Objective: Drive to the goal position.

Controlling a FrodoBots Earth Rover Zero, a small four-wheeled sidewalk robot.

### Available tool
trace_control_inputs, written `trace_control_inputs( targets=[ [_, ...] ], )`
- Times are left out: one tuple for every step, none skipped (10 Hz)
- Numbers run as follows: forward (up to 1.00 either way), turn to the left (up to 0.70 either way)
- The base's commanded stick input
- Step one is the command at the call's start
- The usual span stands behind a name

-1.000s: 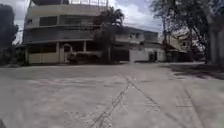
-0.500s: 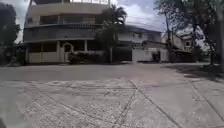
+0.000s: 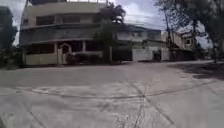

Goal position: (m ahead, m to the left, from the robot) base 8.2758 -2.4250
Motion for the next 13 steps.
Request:
trace_control_inputs(
  targets=[
    [1.0,-0.4],
    [1.0,-0.4],
    [1.0,-0.4],
    [1.0,-0.4],
    [1.0,-0.4],
    [1.0,-0.4],
    [1.0,-0.4],
    [1.0,-0.4],
    [1.0,-0.4],
    [1.0,-0.38],
    [1.0,-0.14],
    [1.0,-0.09],
    [1.0,-0.05]
  ],
)
